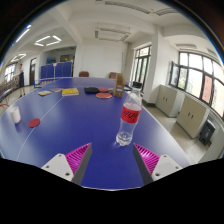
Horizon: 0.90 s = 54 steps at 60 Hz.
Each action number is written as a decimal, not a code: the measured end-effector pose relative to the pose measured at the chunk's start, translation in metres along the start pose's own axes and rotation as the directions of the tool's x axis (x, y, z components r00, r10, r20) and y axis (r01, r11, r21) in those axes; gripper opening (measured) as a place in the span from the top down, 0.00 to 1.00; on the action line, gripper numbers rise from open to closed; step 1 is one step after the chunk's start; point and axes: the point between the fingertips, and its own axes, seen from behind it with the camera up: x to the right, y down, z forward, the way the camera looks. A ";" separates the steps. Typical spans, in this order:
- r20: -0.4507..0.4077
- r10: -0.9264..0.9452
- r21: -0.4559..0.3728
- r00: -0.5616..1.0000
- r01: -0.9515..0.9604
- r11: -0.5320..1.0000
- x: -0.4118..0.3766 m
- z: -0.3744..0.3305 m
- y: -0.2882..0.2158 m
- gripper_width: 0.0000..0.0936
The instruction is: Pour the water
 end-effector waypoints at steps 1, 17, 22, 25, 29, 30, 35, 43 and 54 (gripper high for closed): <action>0.001 0.005 0.008 1.000 -0.005 1.000 0.005 0.010 -0.004 0.09; 0.001 0.061 0.127 0.998 -0.060 0.990 0.051 0.135 -0.058 0.14; 0.006 0.053 0.160 0.999 -0.053 0.986 0.056 0.150 -0.066 0.23; 0.000 0.042 0.178 0.999 -0.041 0.983 0.057 0.157 -0.070 0.36; -0.007 0.051 0.207 0.999 -0.048 0.977 0.056 0.168 -0.075 0.46; -0.006 0.053 0.213 0.999 -0.051 0.976 0.056 0.168 -0.076 0.48; -0.010 0.063 0.231 0.998 -0.059 0.971 0.058 0.165 -0.077 0.57; -0.038 0.062 0.235 0.997 -0.051 0.971 0.058 0.166 -0.075 0.64; -0.126 0.005 0.245 0.992 0.026 0.969 0.064 0.155 -0.099 0.64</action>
